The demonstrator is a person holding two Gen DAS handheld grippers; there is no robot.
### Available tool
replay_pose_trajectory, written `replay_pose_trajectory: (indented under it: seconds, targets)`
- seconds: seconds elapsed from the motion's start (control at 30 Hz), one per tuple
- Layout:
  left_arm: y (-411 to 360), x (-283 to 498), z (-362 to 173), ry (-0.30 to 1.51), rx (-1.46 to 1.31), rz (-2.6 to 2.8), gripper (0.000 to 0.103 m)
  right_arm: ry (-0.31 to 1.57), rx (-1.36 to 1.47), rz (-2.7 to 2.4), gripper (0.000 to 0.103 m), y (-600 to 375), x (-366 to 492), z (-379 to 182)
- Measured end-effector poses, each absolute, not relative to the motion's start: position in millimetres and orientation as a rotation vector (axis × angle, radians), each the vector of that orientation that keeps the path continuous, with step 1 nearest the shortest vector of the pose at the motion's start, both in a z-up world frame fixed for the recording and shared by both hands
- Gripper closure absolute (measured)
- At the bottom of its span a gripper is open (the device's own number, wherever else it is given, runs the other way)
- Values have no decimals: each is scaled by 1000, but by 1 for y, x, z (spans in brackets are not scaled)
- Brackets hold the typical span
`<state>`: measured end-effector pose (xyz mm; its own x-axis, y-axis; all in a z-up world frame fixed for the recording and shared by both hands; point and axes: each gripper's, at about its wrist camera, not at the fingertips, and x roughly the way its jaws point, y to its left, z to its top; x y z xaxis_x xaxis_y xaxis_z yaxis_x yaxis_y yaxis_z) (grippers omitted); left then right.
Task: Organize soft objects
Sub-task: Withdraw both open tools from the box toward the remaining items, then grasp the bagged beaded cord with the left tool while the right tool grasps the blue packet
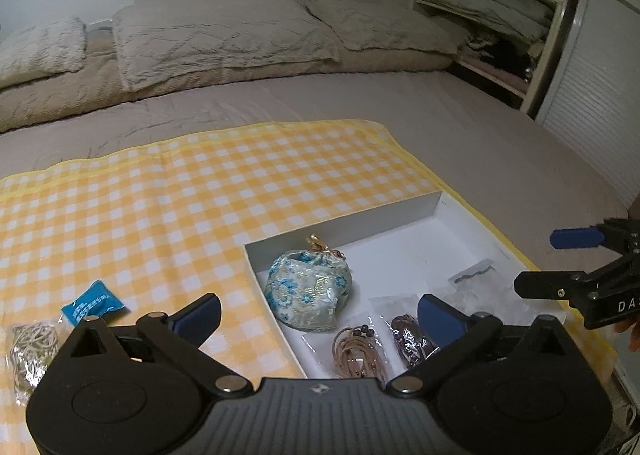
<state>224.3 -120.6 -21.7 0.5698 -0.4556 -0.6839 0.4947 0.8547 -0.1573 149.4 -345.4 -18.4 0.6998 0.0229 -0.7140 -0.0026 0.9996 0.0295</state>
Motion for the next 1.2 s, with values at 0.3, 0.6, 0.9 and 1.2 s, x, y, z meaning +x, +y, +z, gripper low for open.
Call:
replay_pose_trajectory:
  seconds: [0.3, 0.6, 0.9, 1.2]
  targets:
    - [-105, 219, -15, 761, 32, -490, 0, 746, 61, -45, 0, -344, 145, -13]
    - [-71, 224, -11, 733, -2, -391, 0, 723, 45, -38, 0, -328, 156, -8]
    - [-17, 231, -5, 708, -35, -260, 0, 691, 46, 3, 0, -297, 181, -2]
    - [40, 240, -6, 689, -73, -136, 0, 681, 24, 54, 0, -257, 211, -1]
